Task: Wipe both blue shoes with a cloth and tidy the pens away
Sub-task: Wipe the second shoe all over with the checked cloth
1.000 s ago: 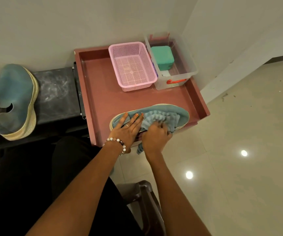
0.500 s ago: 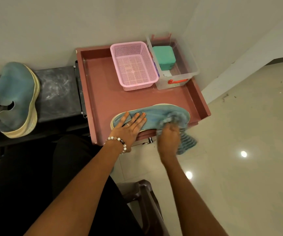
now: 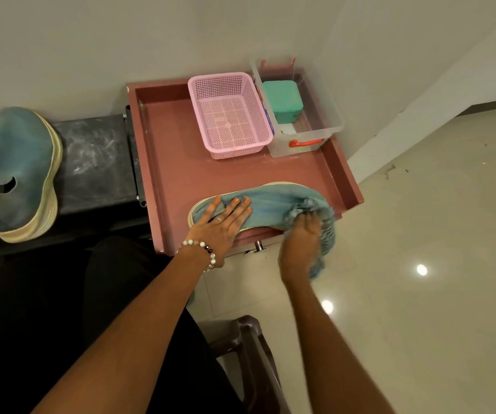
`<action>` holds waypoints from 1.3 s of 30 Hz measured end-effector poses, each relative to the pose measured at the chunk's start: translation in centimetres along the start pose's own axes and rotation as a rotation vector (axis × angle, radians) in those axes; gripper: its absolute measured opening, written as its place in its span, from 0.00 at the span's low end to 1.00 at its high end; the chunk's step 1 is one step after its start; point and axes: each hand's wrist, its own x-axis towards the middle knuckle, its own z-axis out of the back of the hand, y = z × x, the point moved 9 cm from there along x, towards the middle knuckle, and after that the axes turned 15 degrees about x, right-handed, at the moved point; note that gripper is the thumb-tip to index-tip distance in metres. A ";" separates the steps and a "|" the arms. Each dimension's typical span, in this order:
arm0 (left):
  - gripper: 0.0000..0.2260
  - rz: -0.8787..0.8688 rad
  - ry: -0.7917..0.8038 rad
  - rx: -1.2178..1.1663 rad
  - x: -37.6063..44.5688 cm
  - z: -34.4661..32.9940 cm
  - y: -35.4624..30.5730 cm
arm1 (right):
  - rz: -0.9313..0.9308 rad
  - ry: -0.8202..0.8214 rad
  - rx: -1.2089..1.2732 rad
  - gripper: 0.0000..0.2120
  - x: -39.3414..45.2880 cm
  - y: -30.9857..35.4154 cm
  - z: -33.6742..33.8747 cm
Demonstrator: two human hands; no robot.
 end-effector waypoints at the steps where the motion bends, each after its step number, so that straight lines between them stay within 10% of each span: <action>1: 0.51 0.008 -0.001 -0.005 0.0 -0.1 0.0 | -0.095 -0.008 0.022 0.20 -0.8 1.2 -1.6; 5: 0.53 -0.006 0.010 -0.012 0.0 -0.2 0.0 | -0.160 0.129 0.051 0.22 -1.9 4.1 -3.5; 10: 0.52 -0.004 -0.005 -0.010 0.3 -0.4 0.0 | 0.528 0.216 -0.205 0.39 -1.9 1.5 1.7; 18: 0.51 0.003 -0.017 -0.005 0.2 -0.4 -0.1 | -0.058 0.000 0.019 0.27 -1.2 2.2 -2.1; 24: 0.51 -0.014 -0.007 0.002 0.1 -0.2 -0.1 | 0.486 0.178 -0.195 0.38 -2.0 1.3 0.3; 30: 0.52 -0.003 -0.011 0.003 0.2 -0.2 0.0 | 0.071 0.031 -0.103 0.28 -0.8 1.0 -1.5; 36: 0.50 -0.018 -0.006 0.010 0.1 -0.2 -0.1 | 0.450 0.180 -0.210 0.38 -0.6 -0.1 0.8; 39: 0.50 -0.010 -0.006 0.010 0.2 -0.2 -0.1 | 0.247 0.097 -0.196 0.31 0.4 -0.5 0.3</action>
